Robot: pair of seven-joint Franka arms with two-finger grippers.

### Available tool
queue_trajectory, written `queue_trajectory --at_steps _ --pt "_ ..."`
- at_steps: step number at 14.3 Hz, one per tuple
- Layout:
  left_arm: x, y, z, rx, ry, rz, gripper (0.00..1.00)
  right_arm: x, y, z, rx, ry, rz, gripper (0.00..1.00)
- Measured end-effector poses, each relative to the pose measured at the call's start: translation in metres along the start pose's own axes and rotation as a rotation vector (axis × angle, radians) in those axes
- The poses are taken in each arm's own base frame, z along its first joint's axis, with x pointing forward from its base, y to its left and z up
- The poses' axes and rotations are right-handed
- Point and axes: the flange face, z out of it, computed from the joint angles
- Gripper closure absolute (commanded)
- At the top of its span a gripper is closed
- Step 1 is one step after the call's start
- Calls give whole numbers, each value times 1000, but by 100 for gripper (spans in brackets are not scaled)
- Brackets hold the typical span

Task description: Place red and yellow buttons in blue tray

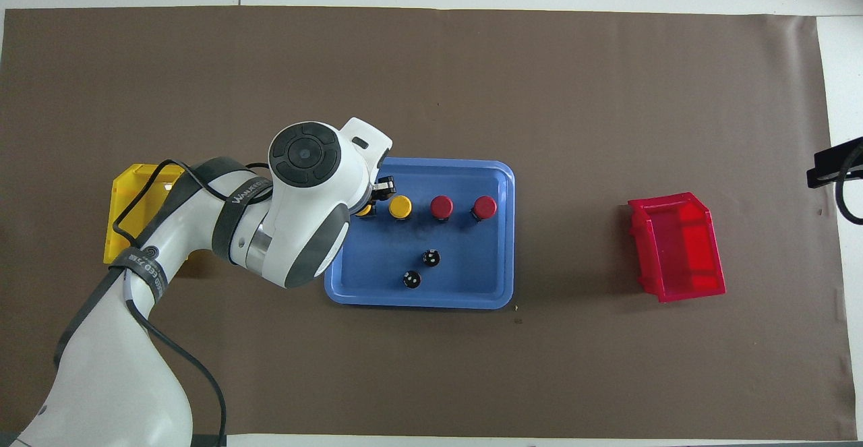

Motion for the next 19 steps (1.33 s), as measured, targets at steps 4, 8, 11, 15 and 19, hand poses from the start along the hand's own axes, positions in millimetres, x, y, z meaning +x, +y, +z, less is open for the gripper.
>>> queue_trajectory --at_steps 4,8,11,15,19 --pt "0 1 -2 -1 2 1 22 0 -3 0 0 -1 -5 0" --pt "1 -1 -34 14 -23 -2 0 0 -7 -1 -1 1 -14 0" --pt "11 -16 -84 25 -40 -20 0 -1 -11 -2 -1 -2 -21 0" --pt "55 -80 -143 30 -62 -4 0 -2 -14 -2 21 -7 -25 0" --pt "84 -171 -187 11 -64 -5 0 -3 -15 -2 30 -7 -26 0"
